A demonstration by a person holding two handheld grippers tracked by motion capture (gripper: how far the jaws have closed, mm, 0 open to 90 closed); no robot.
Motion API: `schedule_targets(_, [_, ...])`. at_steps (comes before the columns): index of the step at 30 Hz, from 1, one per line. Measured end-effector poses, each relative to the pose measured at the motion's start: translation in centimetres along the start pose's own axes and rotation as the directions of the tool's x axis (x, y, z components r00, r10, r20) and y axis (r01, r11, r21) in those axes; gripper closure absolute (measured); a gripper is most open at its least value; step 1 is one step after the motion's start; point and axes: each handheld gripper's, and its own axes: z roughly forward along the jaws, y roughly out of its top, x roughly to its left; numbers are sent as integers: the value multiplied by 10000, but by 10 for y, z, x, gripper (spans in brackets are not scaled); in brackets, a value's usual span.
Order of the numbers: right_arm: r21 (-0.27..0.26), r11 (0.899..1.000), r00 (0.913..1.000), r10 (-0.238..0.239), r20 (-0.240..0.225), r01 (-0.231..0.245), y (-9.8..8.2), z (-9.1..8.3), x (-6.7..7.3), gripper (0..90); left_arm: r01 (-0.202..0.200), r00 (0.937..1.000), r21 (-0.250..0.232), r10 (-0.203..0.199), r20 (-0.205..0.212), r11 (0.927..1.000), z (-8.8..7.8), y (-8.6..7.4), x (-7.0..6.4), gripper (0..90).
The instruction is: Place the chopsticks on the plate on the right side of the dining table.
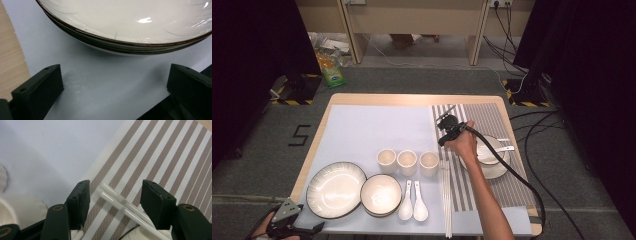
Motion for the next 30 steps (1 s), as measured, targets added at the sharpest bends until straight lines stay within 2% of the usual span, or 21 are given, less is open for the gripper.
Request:
schedule_targets(5, [-339,9950,9955,928,-214,-935,3,7,-2,411,1,10000,-7,-1,3,10000,0,0,0,0])
schedule_targets(10, [-368,9938,9945,1043,-85,-1045,4,13,0,425,0,10000,-3,0,3,10000,0,0,0,0])
schedule_targets(14, [-114,9928,9928,1194,52,-1193,4,20,0,424,3,10000,-7,-3,5,10000,0,0,0,0])
schedule_targets(20, [-25,9920,9914,1266,319,-1266,3,22,-2,423,6,10000,-12,-6,5,10000,0,0,0,0])
schedule_targets(30, [153,9919,9916,1254,325,-1260,-2,22,-4,421,0,10000,-8,0,10,10000,0,0,0,0])
